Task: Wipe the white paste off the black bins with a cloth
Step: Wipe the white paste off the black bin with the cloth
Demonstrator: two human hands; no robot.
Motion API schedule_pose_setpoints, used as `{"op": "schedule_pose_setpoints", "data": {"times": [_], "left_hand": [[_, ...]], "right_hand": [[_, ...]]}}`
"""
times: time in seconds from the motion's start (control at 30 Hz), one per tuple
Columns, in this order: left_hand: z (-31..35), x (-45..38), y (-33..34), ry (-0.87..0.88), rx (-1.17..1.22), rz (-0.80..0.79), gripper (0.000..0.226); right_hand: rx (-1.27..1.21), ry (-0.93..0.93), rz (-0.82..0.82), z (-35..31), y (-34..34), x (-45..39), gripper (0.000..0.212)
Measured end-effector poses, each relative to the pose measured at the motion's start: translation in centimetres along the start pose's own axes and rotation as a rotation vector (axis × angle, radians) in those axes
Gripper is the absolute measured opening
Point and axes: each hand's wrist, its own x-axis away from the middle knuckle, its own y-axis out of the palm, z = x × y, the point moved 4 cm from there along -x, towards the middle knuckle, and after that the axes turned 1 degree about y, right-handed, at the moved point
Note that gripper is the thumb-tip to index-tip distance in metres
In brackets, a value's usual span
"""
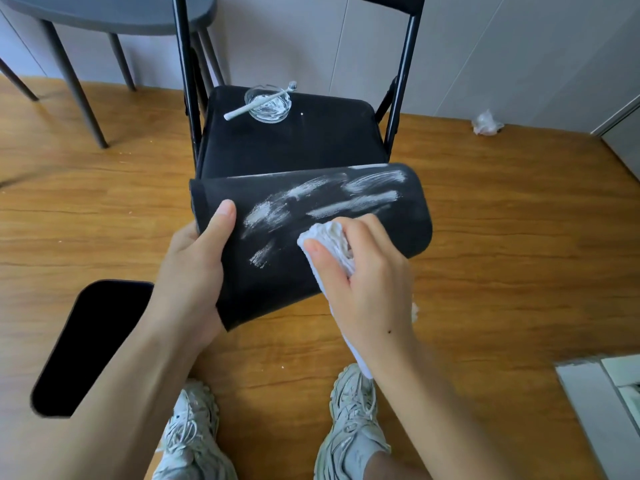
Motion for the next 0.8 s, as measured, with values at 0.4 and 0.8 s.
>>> {"op": "schedule_pose_setpoints", "data": {"times": [0.4,0.8], "left_hand": [[-0.4,-0.8,-1.2,0.303,-0.232,0.185,0.024],[-0.5,-1.0,-1.0,0.349,-0.191,0.193,0.025]], "right_hand": [[0.378,0.205,0.181,6.0,-4.0,-2.4,0.038],[0.379,0.047,0.150,3.1,-1.4,-1.3,0.036]]}}
